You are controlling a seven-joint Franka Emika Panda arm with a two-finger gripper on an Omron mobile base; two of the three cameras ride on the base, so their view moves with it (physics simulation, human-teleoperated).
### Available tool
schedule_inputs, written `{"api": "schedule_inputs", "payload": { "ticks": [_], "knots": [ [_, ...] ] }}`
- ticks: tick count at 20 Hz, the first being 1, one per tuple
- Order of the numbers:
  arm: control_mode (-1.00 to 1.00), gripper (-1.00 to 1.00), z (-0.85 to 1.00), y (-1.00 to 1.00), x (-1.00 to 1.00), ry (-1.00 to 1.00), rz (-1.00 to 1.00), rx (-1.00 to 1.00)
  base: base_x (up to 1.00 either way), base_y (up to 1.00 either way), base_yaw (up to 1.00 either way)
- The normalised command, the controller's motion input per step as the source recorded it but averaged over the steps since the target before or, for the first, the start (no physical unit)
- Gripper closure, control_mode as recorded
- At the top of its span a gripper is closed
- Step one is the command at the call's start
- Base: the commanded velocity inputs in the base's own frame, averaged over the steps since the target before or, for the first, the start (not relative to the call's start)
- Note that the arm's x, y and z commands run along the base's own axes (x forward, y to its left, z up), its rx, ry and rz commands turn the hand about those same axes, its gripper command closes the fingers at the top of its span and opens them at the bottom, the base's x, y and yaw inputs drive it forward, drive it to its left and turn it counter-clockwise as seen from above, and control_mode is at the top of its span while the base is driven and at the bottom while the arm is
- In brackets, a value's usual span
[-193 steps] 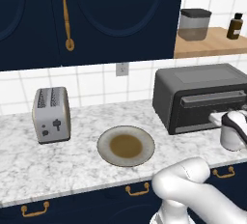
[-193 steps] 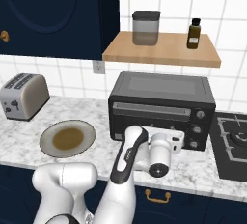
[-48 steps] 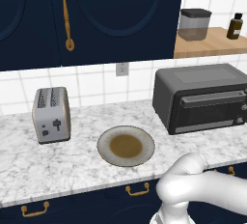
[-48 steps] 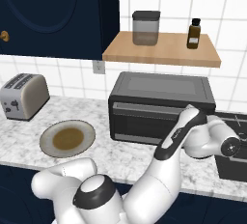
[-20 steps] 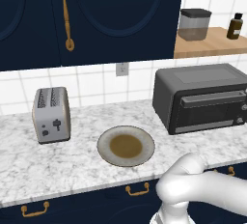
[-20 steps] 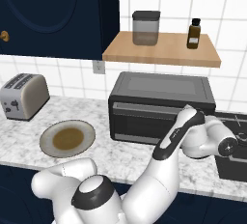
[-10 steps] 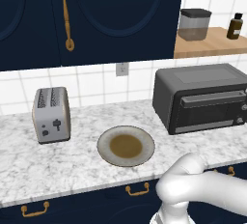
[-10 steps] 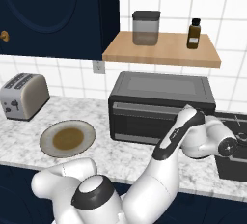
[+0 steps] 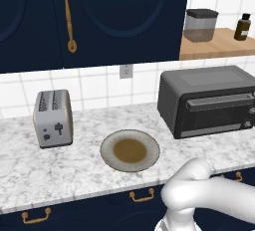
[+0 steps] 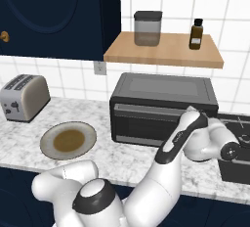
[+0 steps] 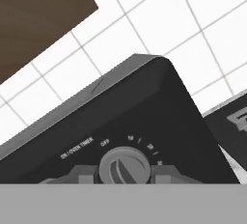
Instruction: Pick up the kebab skewer and baguette bread, and place them inside the toaster oven. Close the toaster oven door and start by setting the timer.
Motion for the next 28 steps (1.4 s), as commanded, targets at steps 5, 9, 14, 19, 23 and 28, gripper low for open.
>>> {"api": "schedule_inputs", "payload": {
  "ticks": [5,9,14,19,23,28],
  "knots": [
    [-1.0,1.0,-0.03,0.0,0.0,-0.1,0.0,0.23,0.0,0.0,0.0],
    [-1.0,1.0,-0.04,0.0,0.0,-0.07,-0.02,0.24,0.0,0.0,0.0],
    [-1.0,1.0,-0.07,0.0,0.0,-0.08,-0.02,0.25,0.0,0.0,0.0],
    [-1.0,1.0,-0.07,0.0,0.0,-0.05,-0.04,0.26,0.0,0.0,0.0],
    [-1.0,1.0,-0.06,0.0,0.0,-0.03,-0.05,0.25,0.0,0.0,0.0],
    [-1.0,1.0,-0.07,0.0,0.0,-0.03,-0.04,0.26,0.0,0.0,0.0]
  ]
}}
